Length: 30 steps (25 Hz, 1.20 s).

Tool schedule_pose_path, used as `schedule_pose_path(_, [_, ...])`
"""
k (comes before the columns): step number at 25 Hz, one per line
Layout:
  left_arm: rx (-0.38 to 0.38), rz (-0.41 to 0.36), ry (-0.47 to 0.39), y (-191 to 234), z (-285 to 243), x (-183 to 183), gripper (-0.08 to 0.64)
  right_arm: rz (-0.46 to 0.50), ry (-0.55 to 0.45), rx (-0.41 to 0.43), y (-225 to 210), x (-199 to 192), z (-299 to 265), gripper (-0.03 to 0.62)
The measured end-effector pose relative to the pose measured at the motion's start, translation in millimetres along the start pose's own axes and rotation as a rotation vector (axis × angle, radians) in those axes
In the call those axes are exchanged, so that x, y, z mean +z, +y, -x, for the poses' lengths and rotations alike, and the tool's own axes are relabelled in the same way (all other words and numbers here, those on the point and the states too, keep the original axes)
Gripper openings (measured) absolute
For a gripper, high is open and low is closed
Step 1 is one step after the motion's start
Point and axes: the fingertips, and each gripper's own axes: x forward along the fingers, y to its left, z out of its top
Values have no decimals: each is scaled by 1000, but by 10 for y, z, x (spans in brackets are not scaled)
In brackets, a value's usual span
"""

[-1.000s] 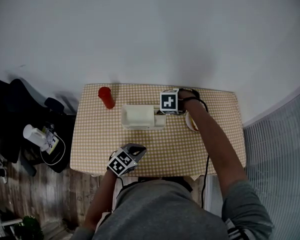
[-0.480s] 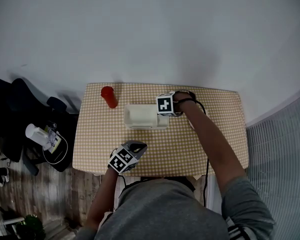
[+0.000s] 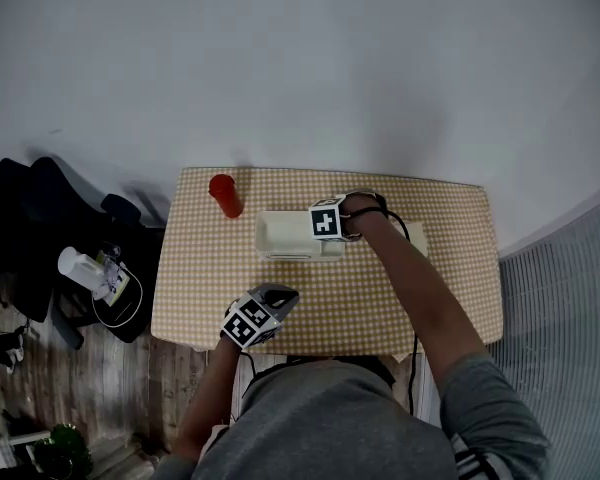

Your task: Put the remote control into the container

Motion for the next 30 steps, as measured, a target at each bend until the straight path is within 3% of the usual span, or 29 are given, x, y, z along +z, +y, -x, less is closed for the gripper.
schedule_pose_path(21, [-2, -8, 9, -32, -17, -10, -2, -9, -37, -55, -16, 122, -20, 106])
schedule_pose_path(30, [-1, -6, -1, -3, -36, 28, -2, -47, -95, -34, 4, 97, 82, 198])
